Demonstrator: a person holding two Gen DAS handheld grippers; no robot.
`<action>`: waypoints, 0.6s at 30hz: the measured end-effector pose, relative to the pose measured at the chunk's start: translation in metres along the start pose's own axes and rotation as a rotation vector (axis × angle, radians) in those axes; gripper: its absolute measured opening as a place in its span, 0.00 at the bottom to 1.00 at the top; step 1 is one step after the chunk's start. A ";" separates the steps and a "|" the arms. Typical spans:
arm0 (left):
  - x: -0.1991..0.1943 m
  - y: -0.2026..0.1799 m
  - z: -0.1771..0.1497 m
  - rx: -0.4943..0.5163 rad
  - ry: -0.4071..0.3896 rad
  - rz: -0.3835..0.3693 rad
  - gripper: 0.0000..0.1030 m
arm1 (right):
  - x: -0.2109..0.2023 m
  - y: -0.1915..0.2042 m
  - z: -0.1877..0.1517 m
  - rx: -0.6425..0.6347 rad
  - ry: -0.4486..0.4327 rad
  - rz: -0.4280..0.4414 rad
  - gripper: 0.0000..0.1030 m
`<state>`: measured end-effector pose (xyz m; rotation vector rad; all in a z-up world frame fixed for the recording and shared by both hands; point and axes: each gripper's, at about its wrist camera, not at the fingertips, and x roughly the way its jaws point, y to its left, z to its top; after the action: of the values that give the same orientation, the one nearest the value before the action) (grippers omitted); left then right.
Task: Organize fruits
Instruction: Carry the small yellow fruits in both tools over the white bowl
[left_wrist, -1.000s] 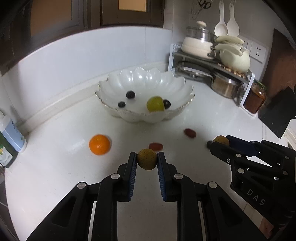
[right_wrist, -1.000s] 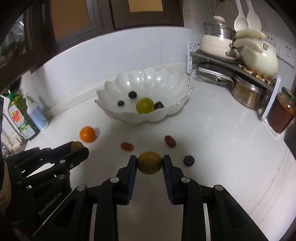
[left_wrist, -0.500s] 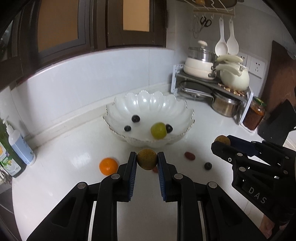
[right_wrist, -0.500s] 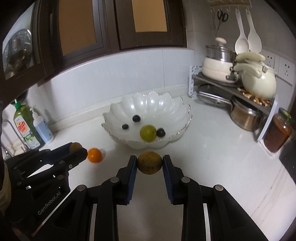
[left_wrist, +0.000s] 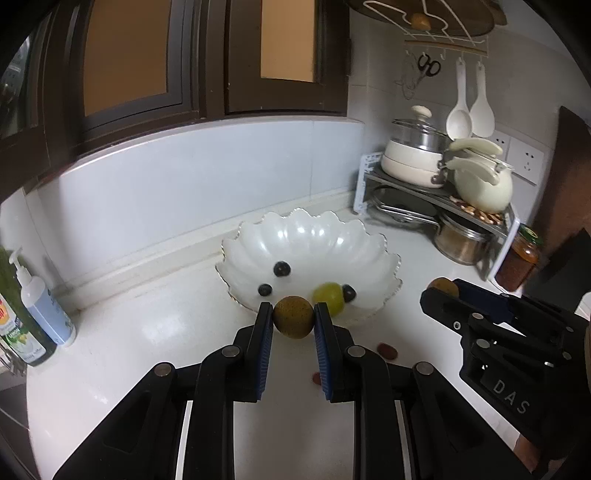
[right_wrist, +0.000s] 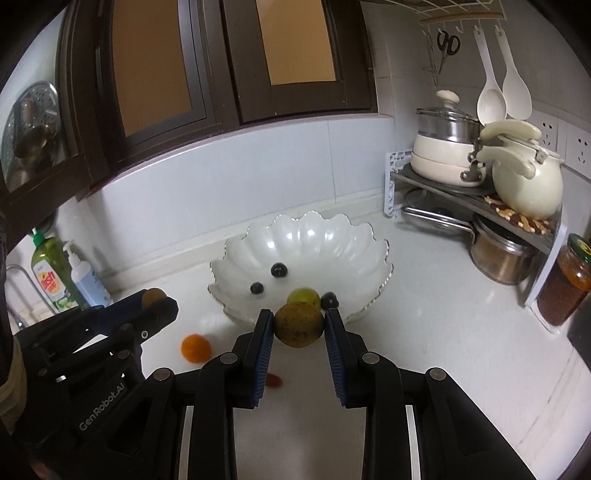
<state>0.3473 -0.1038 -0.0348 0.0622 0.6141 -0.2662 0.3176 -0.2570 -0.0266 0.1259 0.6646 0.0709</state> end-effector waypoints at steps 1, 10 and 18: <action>0.002 0.001 0.002 0.001 -0.002 0.002 0.22 | 0.002 0.000 0.002 0.000 0.001 0.001 0.29; 0.020 0.002 0.024 0.000 0.000 0.005 0.22 | 0.021 -0.008 0.019 0.018 0.011 0.007 0.29; 0.039 -0.001 0.045 0.006 0.014 -0.001 0.22 | 0.040 -0.019 0.035 0.030 0.020 -0.008 0.29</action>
<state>0.4032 -0.1195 -0.0205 0.0699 0.6269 -0.2690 0.3712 -0.2747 -0.0264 0.1515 0.6862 0.0543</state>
